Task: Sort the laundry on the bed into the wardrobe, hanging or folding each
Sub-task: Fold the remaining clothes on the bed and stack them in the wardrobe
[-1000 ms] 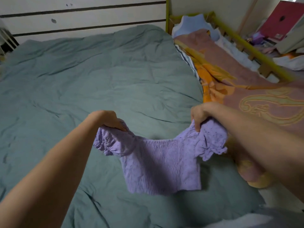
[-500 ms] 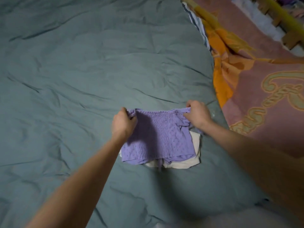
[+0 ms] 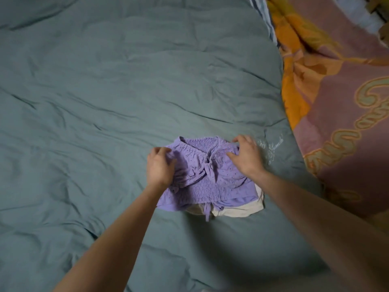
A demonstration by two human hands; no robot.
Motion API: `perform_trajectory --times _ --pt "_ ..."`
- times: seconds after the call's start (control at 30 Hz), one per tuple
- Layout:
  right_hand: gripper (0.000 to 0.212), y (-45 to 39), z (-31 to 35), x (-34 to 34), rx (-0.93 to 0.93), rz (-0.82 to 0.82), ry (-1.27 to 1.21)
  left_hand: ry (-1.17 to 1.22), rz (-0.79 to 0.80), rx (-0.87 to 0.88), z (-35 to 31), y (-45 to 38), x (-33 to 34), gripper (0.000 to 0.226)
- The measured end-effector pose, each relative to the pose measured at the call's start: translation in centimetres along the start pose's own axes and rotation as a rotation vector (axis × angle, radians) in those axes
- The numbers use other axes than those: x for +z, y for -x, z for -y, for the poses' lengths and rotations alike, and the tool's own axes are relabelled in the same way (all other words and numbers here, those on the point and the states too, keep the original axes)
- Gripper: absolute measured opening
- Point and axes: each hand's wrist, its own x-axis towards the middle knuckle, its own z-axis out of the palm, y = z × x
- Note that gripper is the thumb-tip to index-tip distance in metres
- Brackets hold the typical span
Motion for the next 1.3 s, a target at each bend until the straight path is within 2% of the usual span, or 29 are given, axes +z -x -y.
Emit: perform_trajectory --times 0.13,0.2,0.27,0.33,0.4,0.5,0.6,0.67,0.77,0.83,0.9,0.97,1.03,1.1,1.17,1.27,1.3 --pt "0.079 -3.2 -0.7 0.0 0.204 0.248 -0.084 -0.1 0.203 -0.075 1.2 -3.4 0.3 0.084" --pt "0.091 -4.2 -1.0 0.5 0.224 0.355 -0.066 -0.168 0.301 -0.099 1.4 -4.4 0.7 0.095" --pt "0.086 -5.1 -1.3 1.0 0.188 0.397 -0.019 -0.216 0.305 -0.079 1.6 -5.4 0.9 0.087" --pt "0.076 -5.6 -0.8 0.9 0.129 0.425 0.068 -0.254 0.295 -0.018 0.9 -6.1 0.3 0.062" --pt "0.056 -5.8 -0.2 0.4 0.071 0.454 0.154 -0.253 0.372 0.017 -0.4 -6.6 -0.8 0.04" --pt "0.034 -5.4 1.2 -1.7 -0.013 0.472 0.23 -0.186 0.423 0.085 -2.8 -6.8 -3.1 0.032" --pt "0.031 -4.7 2.7 -4.7 -0.107 0.384 0.207 -0.082 0.354 0.187 -5.1 -6.5 -5.5 0.031" --pt "0.035 -4.4 3.7 -6.8 -0.199 0.247 0.177 0.005 0.274 0.257 -6.5 -6.1 -7.3 0.031" --pt "0.026 -2.7 4.8 -9.3 -0.371 -0.013 0.217 0.035 0.079 0.482 -7.9 -4.6 -9.5 0.039" --pt "0.022 -0.5 4.9 -9.7 -0.506 -0.158 0.278 -0.059 -0.053 0.639 -7.7 -2.9 -10.0 0.038" --pt "0.031 1.9 3.9 -8.9 -0.684 -0.247 0.363 -0.209 -0.148 0.812 -6.4 -1.6 -9.6 0.032" --pt "0.034 3.9 2.2 -6.9 -0.817 -0.278 0.513 -0.361 -0.183 0.952 -4.4 -0.6 -8.2 0.044" --pt "0.029 5.4 -0.2 -3.8 -0.875 -0.244 0.7 -0.483 -0.133 1.088 -2.2 0.3 -6.2 0.047" --pt "0.021 6.9 -3.0 -0.4 -0.886 -0.188 0.812 -0.622 -0.061 1.206 0.9 1.0 -3.5 0.031" --pt "0.023 8.4 -5.3 2.5 -0.87 -0.094 0.808 -0.725 0.09 1.187 4.2 2.3 -1.4 0.03" --pt "0.033 10.5 -7.3 4.2 -0.869 0.121 0.78 -0.857 0.424 1.037 7.1 4.3 -0.9 0.072" --pt "0.039 10.9 -7.9 4.2 -0.868 0.174 0.763 -0.869 0.517 0.983 7.2 4.7 -1.4 0.077"
